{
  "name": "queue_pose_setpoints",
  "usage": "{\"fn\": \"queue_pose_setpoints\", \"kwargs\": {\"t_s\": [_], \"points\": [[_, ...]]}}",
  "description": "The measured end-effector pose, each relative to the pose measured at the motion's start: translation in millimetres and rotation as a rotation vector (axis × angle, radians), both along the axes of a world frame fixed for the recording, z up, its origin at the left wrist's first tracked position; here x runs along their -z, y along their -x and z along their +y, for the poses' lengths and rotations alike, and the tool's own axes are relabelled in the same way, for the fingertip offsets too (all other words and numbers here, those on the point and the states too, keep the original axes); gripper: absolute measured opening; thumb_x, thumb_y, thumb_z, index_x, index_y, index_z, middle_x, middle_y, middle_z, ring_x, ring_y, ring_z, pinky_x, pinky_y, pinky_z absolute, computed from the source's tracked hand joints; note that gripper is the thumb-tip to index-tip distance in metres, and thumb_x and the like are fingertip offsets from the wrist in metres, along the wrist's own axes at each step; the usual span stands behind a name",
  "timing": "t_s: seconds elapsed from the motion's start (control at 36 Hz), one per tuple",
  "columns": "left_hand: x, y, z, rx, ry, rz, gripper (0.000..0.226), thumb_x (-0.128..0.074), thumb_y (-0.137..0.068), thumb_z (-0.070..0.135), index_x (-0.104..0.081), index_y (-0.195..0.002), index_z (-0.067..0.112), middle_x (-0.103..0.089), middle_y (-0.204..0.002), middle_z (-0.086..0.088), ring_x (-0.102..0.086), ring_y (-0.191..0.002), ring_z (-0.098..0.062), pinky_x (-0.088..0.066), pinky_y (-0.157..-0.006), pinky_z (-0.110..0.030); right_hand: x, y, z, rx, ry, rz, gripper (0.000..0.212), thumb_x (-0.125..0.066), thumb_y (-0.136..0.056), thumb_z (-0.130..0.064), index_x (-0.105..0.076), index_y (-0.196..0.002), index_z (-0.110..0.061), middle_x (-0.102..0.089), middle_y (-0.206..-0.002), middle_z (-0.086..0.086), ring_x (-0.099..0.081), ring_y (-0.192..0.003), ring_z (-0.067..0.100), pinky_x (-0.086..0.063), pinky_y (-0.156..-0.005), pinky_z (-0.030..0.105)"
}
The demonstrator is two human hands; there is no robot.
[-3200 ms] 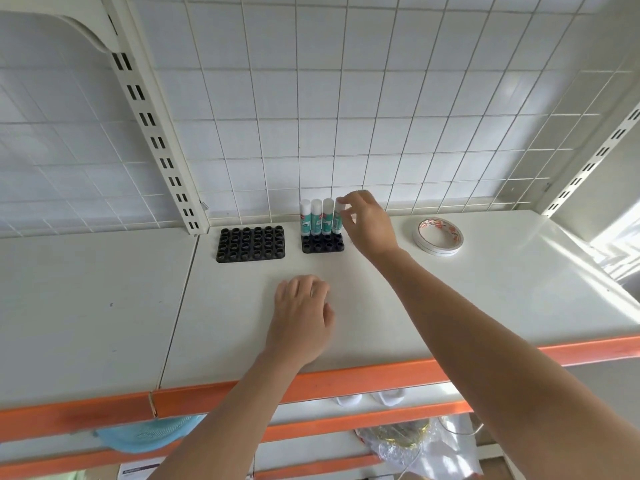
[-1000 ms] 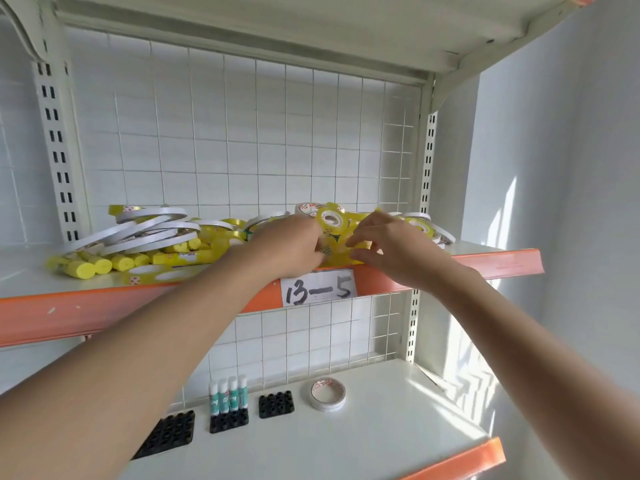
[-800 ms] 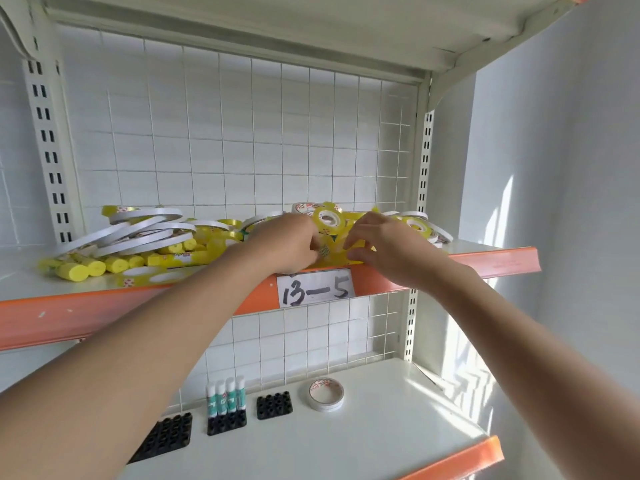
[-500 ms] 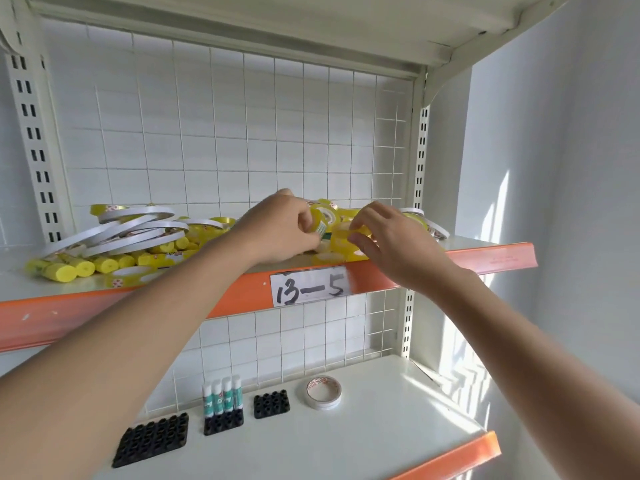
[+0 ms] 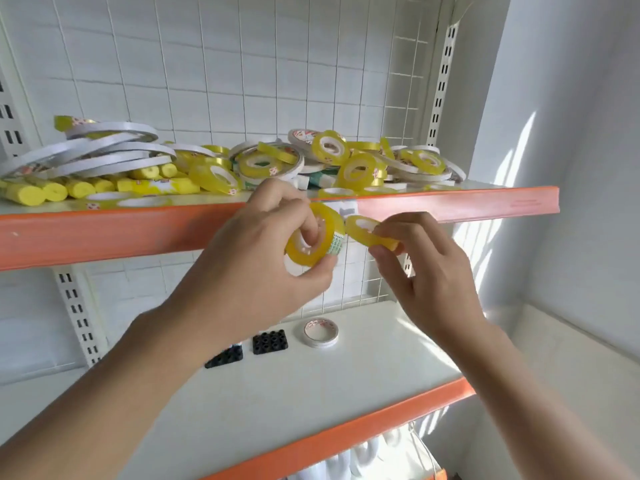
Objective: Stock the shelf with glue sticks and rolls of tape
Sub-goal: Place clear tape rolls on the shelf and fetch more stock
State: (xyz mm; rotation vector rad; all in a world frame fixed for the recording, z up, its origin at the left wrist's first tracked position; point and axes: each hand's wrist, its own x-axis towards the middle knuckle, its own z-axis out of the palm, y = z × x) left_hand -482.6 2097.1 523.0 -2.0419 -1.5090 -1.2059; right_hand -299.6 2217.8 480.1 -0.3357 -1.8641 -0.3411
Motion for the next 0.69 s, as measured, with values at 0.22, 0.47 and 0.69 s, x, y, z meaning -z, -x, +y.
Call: {"fn": "queue_pose_setpoints", "kwargs": {"t_s": [0.22, 0.47, 0.69], "points": [[63.4, 5.4, -13.9, 0.069, -0.092, 0.041, 0.023, -0.062, -0.079, 0.036, -0.059, -0.08, 0.013, -0.052, -0.112, -0.002, -0.058, -0.096, -0.015, -0.046, -0.076, -0.023, 73.5, 6.5, -8.2, 0.026, 0.101, -0.038, 0.017, -0.061, -0.095, -0.019, -0.064, -0.103, -0.004, -0.064, -0.102, 0.01, -0.064, -0.086, 0.019, -0.053, -0.069, 0.031], [160.4, 42.4, 47.2, 0.127, 0.264, -0.095, 0.026, -0.078, -0.073, 0.016, -0.059, -0.091, 0.014, -0.053, -0.104, 0.003, -0.054, -0.095, -0.017, -0.043, -0.081, -0.029, 149.6, 22.0, -4.4, 0.197, 0.342, -0.14, 0.026, -0.058, -0.094, -0.026, -0.067, -0.103, -0.004, -0.06, -0.107, 0.009, -0.063, -0.089, 0.02, -0.055, -0.066, 0.034], [238.7, 41.9, 93.0, 0.079, 0.481, -0.133, 0.03, -0.075, -0.076, 0.014, -0.059, -0.1, 0.01, -0.058, -0.103, -0.001, -0.053, -0.101, -0.026, -0.045, -0.083, -0.037, 212.0, 11.8, 14.2, 0.35, 0.602, -0.233, 0.023, -0.063, -0.09, -0.03, -0.067, -0.103, -0.011, -0.056, -0.114, 0.006, -0.06, -0.062, 0.023, -0.053, -0.054, 0.035]]}}
